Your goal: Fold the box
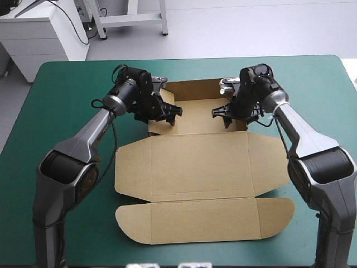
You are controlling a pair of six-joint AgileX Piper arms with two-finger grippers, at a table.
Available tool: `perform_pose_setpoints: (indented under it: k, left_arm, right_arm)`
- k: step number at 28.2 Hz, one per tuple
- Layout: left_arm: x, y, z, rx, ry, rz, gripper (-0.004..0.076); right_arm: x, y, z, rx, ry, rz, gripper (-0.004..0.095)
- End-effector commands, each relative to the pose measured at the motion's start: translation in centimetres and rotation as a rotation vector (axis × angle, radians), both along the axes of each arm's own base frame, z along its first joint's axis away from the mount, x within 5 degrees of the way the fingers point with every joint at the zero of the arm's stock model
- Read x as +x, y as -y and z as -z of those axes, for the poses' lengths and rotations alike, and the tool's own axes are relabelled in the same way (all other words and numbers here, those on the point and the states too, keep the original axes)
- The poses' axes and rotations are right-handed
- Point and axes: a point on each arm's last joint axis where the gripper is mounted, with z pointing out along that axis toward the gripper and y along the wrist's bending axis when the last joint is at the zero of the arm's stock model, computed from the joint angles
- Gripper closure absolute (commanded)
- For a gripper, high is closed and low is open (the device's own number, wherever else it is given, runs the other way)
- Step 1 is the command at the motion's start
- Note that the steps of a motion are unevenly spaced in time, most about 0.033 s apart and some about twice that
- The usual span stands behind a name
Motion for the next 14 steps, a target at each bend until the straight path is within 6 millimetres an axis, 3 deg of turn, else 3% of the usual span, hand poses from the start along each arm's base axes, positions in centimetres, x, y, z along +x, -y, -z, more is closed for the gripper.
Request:
perform_pose_setpoints:
  k: [1, 3, 8, 14]
  left_arm:
    - [-1.1, -0.1, -5.9, -0.065, 0.108, 0.006, 0.0051]
    - [-1.0, -0.2, -7.4, -0.078, 0.162, 0.006, 0.0051]
    - [-1.4, -1.1, -12.8, -0.084, 0.358, 0.005, 0.0051]
    - [-4.9, -4.4, -19.5, 0.005, 0.590, -0.023, 0.0051]
  right_arm:
    - [-0.3, 0.9, -5.3, 0.042, 0.138, 0.025, 0.0134]
    - [0.0, 1.3, -6.5, 0.060, 0.179, 0.041, 0.0091]
    - [-0.5, 1.9, -9.9, 0.079, 0.280, 0.053, 0.0091]
    - [-3.2, 2.9, -14.1, 0.080, 0.384, 0.053, 0.0091]
